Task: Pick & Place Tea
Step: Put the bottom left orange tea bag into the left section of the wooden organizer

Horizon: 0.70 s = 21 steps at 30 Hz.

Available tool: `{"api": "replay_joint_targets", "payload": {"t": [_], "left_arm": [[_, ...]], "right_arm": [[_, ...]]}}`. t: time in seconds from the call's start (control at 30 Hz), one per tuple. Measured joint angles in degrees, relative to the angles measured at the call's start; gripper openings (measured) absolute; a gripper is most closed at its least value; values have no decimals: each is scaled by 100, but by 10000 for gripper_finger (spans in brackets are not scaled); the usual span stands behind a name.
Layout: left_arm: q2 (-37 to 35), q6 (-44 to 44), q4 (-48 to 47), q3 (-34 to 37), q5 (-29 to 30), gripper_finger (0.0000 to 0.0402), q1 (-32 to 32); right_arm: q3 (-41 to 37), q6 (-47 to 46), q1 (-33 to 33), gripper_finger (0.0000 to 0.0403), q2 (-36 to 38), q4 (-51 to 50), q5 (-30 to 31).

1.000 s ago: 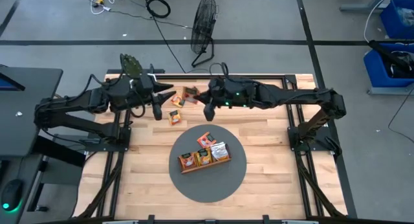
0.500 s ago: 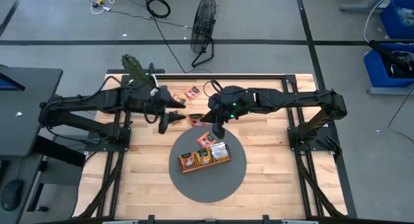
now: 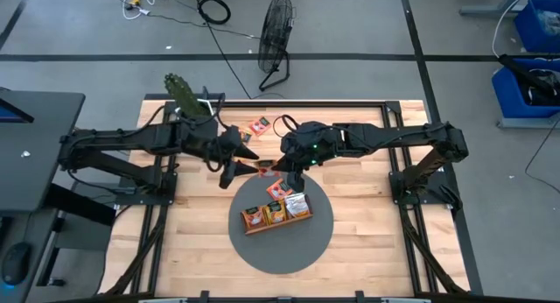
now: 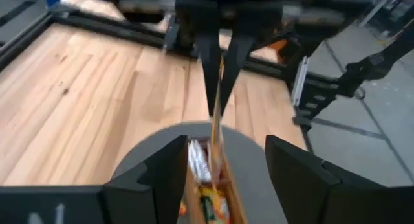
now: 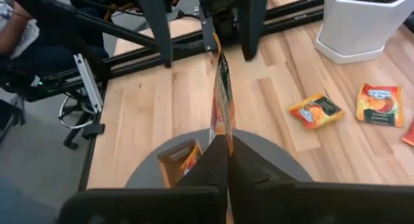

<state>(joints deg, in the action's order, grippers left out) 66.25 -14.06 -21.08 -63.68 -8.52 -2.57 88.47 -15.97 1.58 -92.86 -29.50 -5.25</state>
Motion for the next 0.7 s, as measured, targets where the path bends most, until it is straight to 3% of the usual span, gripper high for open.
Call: {"api": "replay_joint_targets", "payload": {"t": [0.27, 0.4, 0.57, 0.7], "left_arm": [[235, -79, 185, -2, -249, 160, -15], [294, -73, 64, 4, -266, 108, -22], [360, -51, 65, 2, -390, 16, -26], [384, -50, 61, 2, -419, 5, -26]], "right_arm": [[-2, 0, 1, 0, -94, 13, -168], [-2, 0, 1, 0, -105, 22, -168], [-2, 8, 1, 0, -107, 87, -178], [-2, 20, 5, 0, -107, 99, -179]]}}
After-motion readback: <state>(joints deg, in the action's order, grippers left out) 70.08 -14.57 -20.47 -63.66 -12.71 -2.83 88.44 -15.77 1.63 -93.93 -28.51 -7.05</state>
